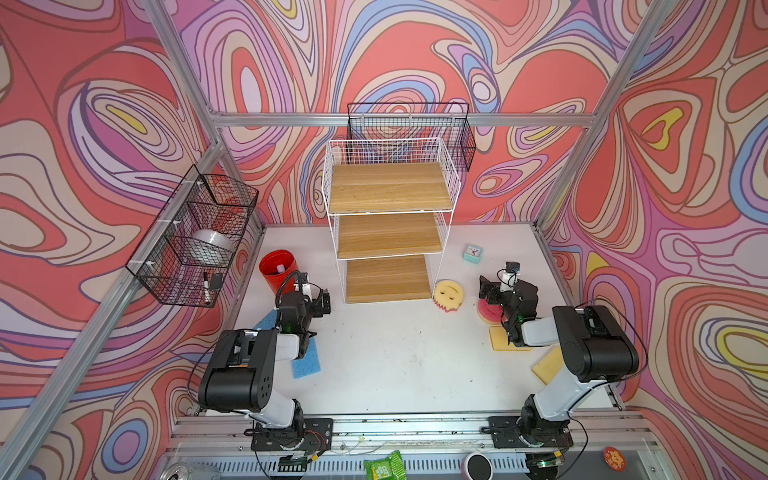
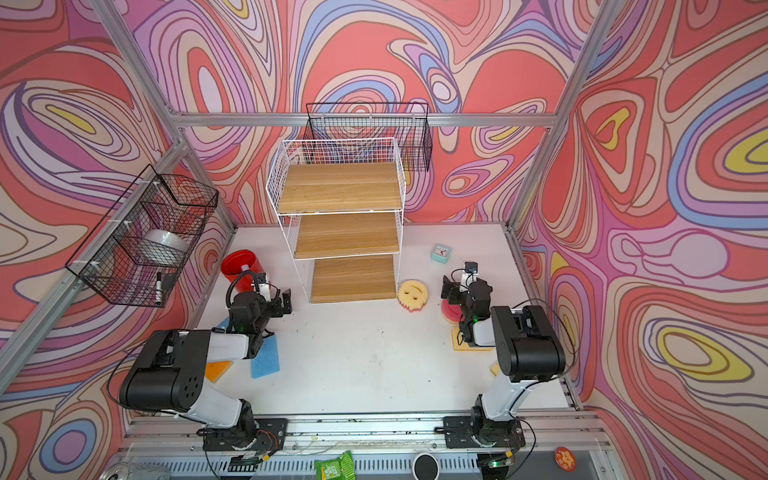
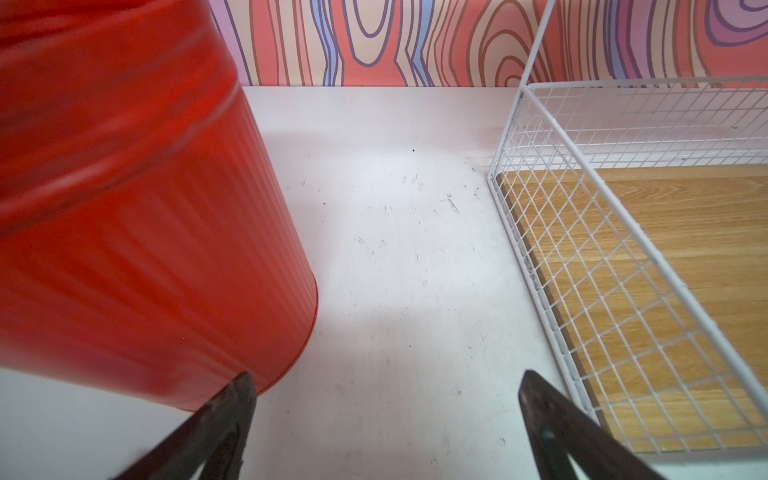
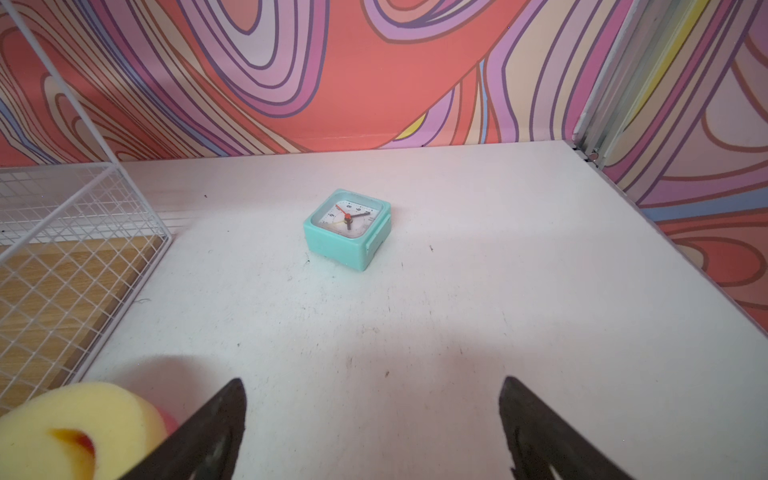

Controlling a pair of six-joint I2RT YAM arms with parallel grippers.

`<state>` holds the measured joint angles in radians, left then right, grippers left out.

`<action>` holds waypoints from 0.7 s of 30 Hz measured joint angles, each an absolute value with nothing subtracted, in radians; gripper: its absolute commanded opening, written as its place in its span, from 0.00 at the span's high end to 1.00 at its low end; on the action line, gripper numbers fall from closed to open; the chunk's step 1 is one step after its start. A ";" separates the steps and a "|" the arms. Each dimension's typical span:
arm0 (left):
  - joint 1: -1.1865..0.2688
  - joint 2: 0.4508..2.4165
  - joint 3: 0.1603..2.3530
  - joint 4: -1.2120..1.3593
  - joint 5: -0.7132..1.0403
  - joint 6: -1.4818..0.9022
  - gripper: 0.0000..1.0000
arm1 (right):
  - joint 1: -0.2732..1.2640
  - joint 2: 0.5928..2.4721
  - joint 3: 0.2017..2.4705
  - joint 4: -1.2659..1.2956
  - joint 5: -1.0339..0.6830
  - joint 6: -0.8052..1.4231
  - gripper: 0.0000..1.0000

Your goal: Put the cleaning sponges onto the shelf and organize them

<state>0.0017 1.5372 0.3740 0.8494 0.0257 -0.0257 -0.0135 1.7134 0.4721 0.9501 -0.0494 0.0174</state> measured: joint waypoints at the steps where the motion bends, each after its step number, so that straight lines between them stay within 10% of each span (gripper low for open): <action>1: 0.002 1.537 0.374 0.849 0.026 -0.026 0.00 | -0.014 1.713 0.472 0.950 -0.049 0.017 0.02; 21: 0.002 1.537 0.374 0.849 0.026 -0.025 0.00 | -0.014 1.713 0.472 0.949 -0.031 0.020 0.02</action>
<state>0.0017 1.5372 0.3740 0.8494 0.0257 -0.0254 -0.0139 1.7134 0.4721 0.9489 -0.0315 0.0200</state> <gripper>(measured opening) 0.997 0.984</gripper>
